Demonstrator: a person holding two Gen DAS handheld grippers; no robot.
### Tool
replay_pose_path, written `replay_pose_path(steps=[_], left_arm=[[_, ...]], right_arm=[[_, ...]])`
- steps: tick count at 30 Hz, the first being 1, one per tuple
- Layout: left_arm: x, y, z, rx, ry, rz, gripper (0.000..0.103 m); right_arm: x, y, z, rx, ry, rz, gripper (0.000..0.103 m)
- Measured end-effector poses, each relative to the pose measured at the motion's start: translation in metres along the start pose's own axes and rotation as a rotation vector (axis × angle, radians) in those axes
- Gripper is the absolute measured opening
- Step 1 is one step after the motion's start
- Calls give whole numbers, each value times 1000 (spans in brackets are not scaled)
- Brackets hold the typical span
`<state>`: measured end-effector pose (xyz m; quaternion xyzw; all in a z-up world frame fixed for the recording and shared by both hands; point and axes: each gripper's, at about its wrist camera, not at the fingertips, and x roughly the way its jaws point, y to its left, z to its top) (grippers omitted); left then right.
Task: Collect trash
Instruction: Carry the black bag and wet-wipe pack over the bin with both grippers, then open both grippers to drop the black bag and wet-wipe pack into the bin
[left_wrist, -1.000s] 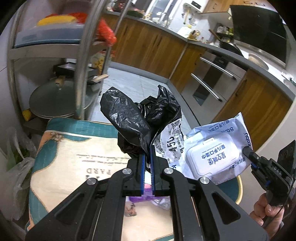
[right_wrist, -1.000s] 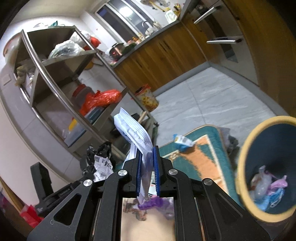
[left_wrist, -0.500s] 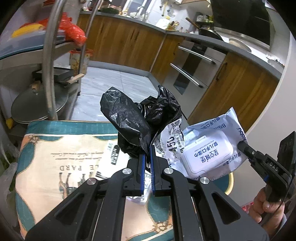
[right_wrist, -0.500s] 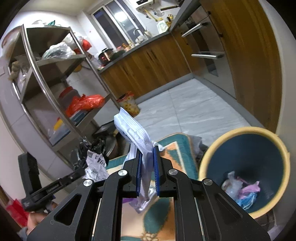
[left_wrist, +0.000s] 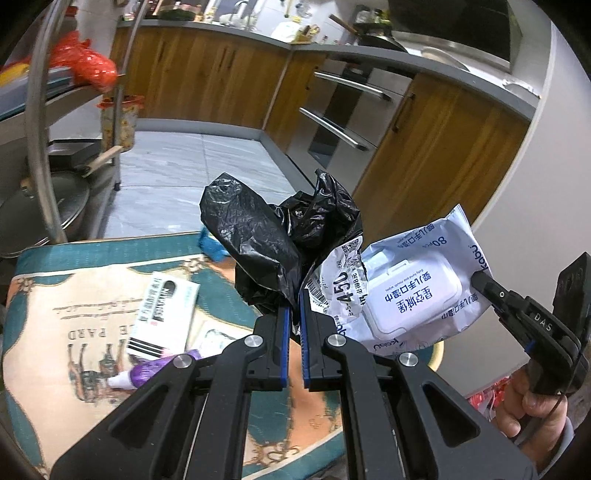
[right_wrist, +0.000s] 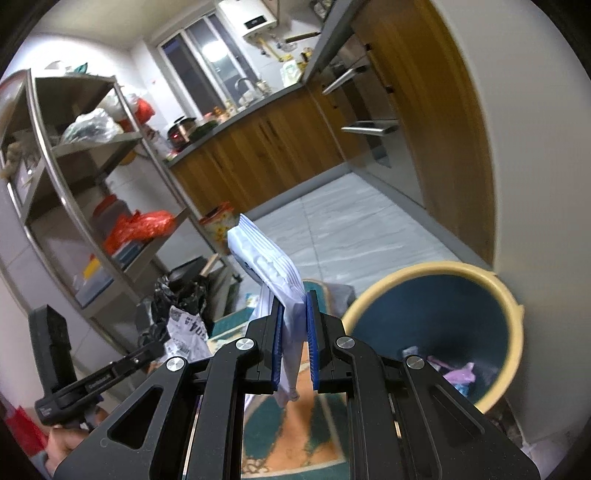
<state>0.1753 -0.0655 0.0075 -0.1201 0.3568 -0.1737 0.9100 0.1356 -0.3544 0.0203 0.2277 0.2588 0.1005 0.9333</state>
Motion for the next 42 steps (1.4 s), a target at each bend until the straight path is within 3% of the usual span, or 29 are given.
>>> replay_pose_path(steps=[7,18,26,33,42], left_arm=[[14,-25,-3,11,7,-68,4],[52,-63,-14,52,55,-104,4],[85,-98,-30,116,71,-172,4],[119,-115,-51,188,157,-139,4],[148,-108,-74,198,281,-131,5]], right_arm=[[-14,-29,0,30,-32,-68,13],[-21,-75,-8,94,-36,-144,13],[-21,-90,-16,106,-26,-185,13],[-14,-97,-23,90,15,-240,13],[5,-89,-37,34,120,-282,13]])
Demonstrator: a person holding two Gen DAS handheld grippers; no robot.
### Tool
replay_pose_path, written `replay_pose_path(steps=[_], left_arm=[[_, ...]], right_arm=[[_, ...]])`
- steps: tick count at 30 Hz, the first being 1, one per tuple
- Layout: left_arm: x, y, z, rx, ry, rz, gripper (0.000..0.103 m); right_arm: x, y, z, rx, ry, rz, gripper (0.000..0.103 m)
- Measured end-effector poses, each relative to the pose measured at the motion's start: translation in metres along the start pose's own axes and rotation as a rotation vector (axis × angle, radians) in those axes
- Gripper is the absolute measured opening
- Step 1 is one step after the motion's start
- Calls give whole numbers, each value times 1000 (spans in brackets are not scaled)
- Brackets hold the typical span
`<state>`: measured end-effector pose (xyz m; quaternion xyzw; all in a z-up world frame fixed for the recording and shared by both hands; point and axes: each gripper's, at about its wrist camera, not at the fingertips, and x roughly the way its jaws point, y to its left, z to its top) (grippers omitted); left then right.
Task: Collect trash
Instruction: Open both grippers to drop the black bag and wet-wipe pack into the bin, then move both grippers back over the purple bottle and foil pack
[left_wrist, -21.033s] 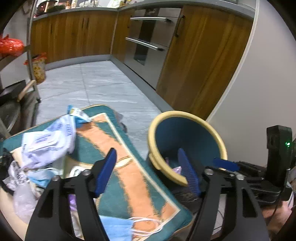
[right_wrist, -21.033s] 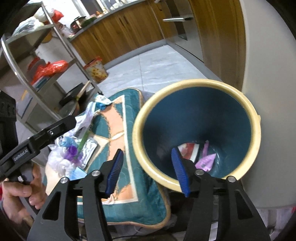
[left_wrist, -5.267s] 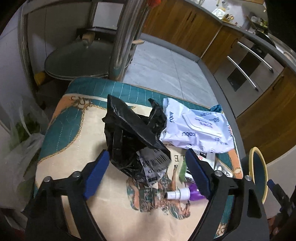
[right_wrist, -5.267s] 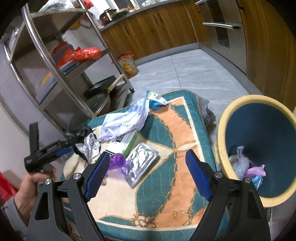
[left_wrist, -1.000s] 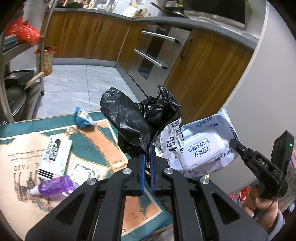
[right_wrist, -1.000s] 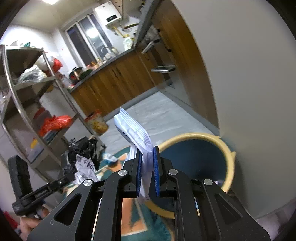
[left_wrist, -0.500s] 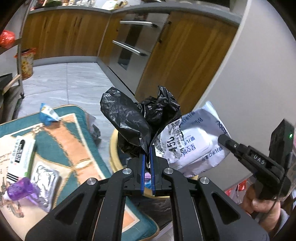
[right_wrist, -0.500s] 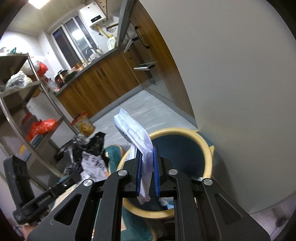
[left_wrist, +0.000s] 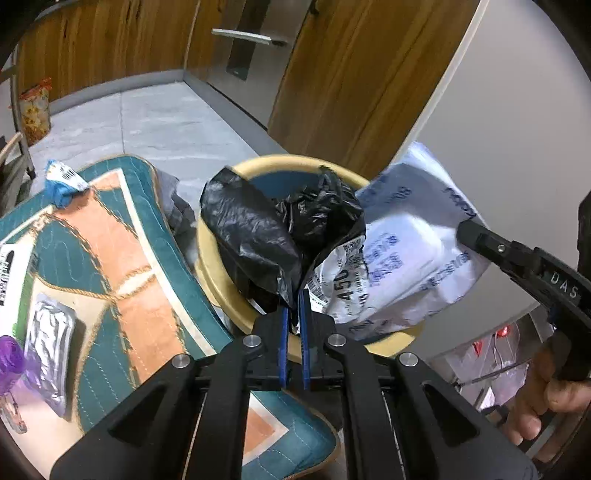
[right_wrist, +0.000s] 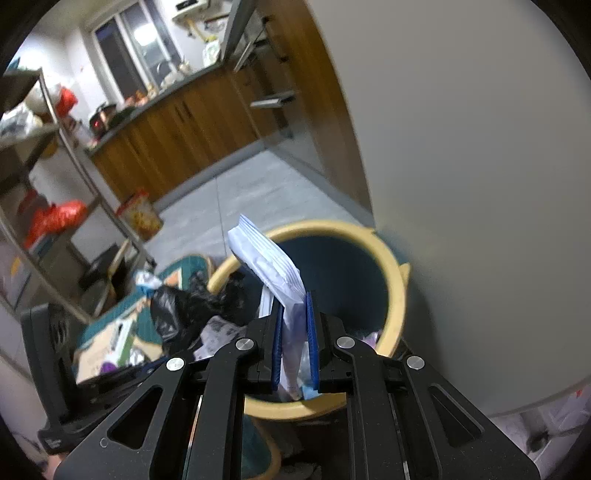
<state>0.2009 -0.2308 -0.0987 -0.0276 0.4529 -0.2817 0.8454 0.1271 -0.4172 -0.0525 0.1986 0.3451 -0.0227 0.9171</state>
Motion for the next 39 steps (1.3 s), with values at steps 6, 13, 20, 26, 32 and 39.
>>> replay_pose_path(steps=[6,13,20,26,32,39], left_arm=[[-2,-3,-1,14,3,-8,7],[-9,-6,2,4,-5,-27,22],[-25,-7,2,-2,-43,-32,52],[-41,2,4,-20,-67,-24,56],[-61,16,7,-52,-96,-5,61],[-91,40,9,-71,-149,65,78]], right_arm=[[10,7,-6,-32,43,1,14],[24,2,-11,3,106,13,19],[28,4,-13,23,136,37,32],[22,3,-10,60,111,61,38],[17,7,-8,75,89,83,57],[17,26,-6,37,78,109,66]])
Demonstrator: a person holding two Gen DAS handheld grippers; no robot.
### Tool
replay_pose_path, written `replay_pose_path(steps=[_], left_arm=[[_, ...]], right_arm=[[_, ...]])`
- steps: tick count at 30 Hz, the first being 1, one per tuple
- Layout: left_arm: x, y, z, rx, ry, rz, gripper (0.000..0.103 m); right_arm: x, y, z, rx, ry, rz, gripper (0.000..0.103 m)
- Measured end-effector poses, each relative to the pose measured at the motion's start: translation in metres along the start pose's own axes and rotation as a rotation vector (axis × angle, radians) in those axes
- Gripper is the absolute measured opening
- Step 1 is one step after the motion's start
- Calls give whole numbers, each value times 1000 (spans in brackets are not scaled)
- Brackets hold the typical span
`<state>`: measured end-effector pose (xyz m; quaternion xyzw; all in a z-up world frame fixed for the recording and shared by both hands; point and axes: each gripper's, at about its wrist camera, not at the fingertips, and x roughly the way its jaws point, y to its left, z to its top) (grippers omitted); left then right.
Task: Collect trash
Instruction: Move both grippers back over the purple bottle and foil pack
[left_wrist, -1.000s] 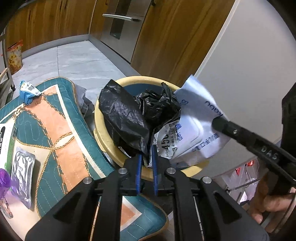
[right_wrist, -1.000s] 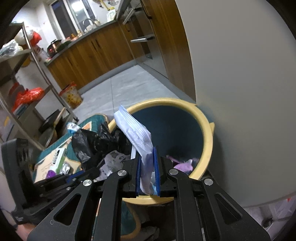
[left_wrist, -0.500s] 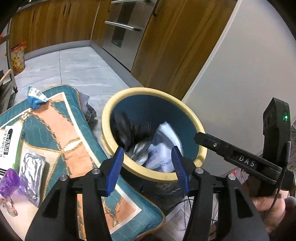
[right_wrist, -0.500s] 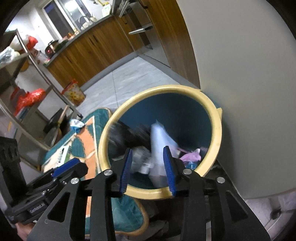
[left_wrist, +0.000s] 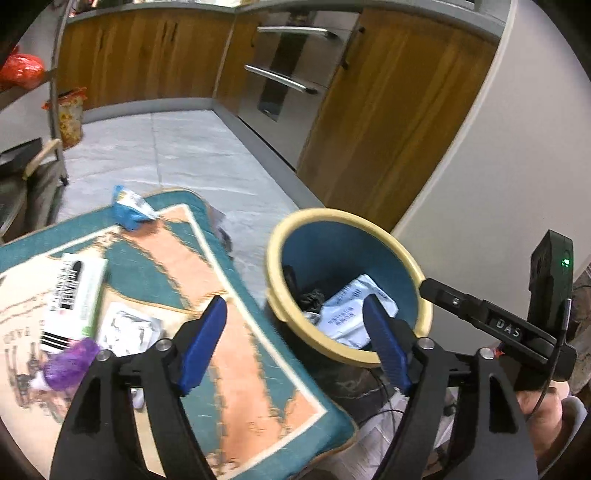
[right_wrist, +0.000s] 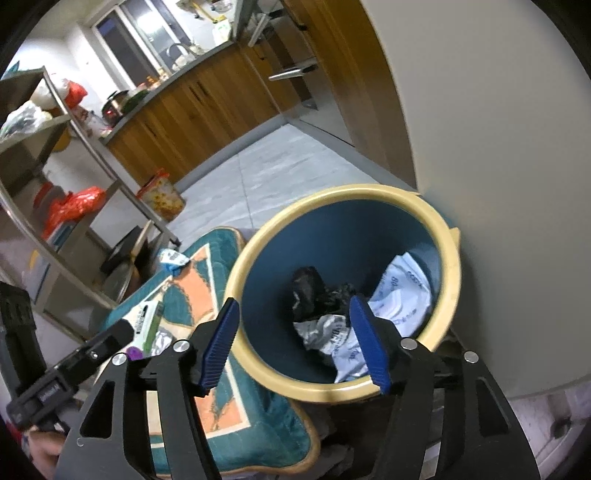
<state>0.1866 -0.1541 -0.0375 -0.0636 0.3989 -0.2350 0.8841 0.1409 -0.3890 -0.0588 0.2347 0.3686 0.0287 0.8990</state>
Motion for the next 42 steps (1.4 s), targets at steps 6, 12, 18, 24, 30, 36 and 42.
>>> replay_pose_path(steps=[6,12,18,24,30,36,42], left_arm=[[-21,33,2,-53,-20,60,81],[-42,71,-3,-112,-35,117,82],[-62,108,-12,-177,-47,158,82],[-79,145,-27,-216,-39,233,82],[-78,174,-44,-252,5,267,82],[-69,191,-56,-255,50,275,82],[-52,177,-58,-137,80,222,82]], right_arm=[[9,16,-1,-22,13,28,71],[15,38,-1,-51,21,63,73],[23,59,-4,-82,39,94,76],[33,84,-6,-107,58,133,76],[50,113,-11,-155,95,162,77],[63,135,-17,-198,132,186,77],[73,147,-22,-214,162,194,77]])
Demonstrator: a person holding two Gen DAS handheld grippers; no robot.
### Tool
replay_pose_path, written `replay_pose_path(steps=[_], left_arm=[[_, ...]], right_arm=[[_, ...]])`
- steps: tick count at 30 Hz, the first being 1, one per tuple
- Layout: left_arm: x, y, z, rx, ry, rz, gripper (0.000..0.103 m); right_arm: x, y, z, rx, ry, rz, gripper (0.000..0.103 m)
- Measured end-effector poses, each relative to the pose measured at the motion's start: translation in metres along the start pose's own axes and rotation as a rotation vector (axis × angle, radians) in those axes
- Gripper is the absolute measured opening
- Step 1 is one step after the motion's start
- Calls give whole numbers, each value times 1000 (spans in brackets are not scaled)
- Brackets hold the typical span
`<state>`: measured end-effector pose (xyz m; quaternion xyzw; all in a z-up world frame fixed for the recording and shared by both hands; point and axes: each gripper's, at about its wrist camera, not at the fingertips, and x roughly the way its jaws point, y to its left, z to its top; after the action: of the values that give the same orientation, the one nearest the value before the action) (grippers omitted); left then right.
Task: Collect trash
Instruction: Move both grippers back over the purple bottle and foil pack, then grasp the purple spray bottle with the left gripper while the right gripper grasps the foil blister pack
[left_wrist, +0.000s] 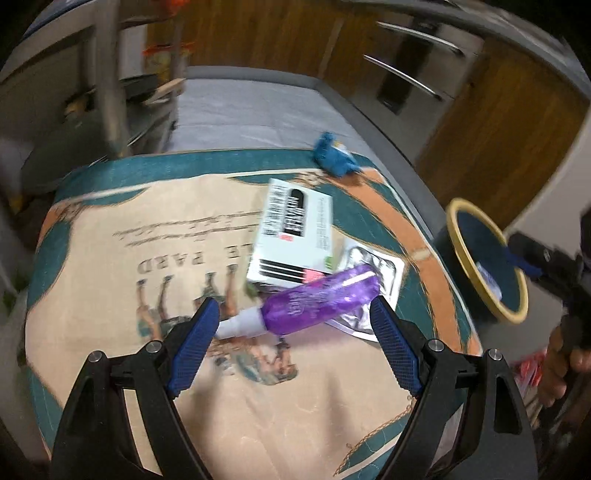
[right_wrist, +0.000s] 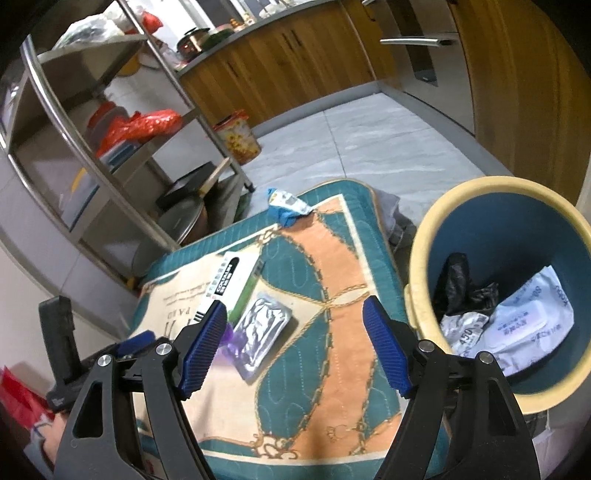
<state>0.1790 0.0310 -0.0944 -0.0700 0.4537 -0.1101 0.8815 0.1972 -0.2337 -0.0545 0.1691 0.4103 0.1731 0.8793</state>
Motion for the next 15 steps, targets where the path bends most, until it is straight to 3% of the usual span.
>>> replay_pose_path(steps=[3,6,11,15], left_arm=[[4,-14,-1,124,13,0,82],[16,-20,-1,230,39,48,82],[33,-16,-5,262,85,71,78],[41,-14,-6,268,104,67,66]], right_arm=[[4,-1,2,11,10,4,77],[8,-6,4,35,21,6,78],[19,-8,9,49,38,14,78],[33,-3,7,44,75,20,78]])
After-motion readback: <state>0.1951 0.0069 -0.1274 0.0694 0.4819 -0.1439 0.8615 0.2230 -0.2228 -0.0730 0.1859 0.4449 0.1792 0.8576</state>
